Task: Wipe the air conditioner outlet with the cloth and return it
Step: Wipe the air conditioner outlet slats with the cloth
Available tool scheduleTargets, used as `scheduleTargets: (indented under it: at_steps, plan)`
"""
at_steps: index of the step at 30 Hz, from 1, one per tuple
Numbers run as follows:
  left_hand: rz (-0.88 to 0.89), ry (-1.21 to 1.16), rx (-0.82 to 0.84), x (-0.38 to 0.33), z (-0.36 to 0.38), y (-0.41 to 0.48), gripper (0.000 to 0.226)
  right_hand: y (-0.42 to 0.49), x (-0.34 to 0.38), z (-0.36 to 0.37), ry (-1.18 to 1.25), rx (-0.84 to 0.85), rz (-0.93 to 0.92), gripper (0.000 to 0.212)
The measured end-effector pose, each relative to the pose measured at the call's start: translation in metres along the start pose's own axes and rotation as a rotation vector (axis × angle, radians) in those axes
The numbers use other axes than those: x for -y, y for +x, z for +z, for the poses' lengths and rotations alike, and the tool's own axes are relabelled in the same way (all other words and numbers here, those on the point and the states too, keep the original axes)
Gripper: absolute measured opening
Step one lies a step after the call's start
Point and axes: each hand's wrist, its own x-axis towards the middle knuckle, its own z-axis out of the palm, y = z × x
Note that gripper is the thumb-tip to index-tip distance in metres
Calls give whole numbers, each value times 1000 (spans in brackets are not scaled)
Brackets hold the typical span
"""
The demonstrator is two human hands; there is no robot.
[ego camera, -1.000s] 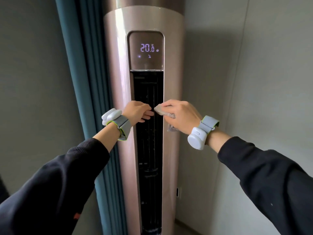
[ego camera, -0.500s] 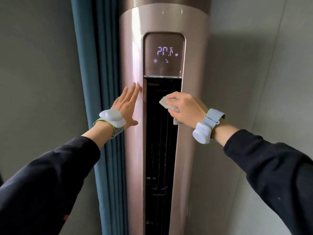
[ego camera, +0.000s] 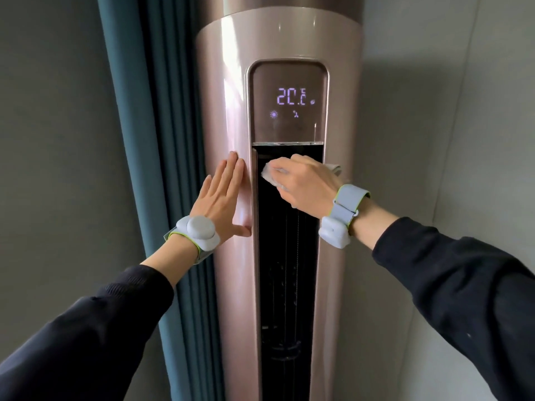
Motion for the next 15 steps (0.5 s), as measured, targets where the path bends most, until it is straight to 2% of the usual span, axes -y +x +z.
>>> scheduleTargets:
  at_steps: [2, 8, 15]
  plan:
    - [38, 0, -10, 4, 2, 2, 153, 2, 1, 5, -80, 84, 11, 19]
    - [138, 42, -2, 14, 7, 7, 158, 9, 4, 10, -140, 67, -7, 12]
    - [159, 64, -29, 19, 10, 8, 163, 19, 8, 15, -237, 185, -57, 24]
